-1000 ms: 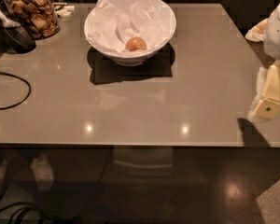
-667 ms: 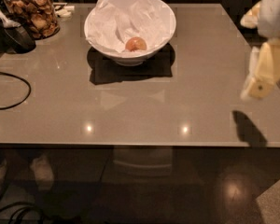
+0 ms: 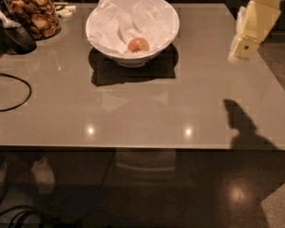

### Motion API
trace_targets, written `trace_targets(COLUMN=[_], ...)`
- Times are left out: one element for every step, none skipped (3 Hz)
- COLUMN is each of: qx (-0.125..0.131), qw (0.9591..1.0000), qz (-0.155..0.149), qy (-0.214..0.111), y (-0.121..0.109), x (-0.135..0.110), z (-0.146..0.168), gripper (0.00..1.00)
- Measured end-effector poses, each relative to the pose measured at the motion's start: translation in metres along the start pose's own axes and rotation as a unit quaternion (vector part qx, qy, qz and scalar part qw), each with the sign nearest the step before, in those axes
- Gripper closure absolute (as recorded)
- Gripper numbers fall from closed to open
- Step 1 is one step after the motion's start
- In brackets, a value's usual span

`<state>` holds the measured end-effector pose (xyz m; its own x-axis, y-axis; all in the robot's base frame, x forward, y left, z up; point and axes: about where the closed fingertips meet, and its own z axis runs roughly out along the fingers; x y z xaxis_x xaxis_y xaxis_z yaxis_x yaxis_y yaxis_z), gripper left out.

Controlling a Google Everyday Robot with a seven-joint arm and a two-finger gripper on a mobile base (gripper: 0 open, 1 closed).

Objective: Pick apple from white bowl

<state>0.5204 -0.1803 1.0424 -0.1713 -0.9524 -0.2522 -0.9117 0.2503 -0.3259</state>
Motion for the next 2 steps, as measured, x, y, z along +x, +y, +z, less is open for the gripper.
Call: trace_targets(qx=[0.005, -0.002], qw=[0.9999, 0.9997], qz=[-0.006, -0.013], qy=[-0.01, -0.02], y=[-0.009, -0.031], x=[-0.012, -0.039], z=[0.009, 0.027], gripper=[0.0, 0.0])
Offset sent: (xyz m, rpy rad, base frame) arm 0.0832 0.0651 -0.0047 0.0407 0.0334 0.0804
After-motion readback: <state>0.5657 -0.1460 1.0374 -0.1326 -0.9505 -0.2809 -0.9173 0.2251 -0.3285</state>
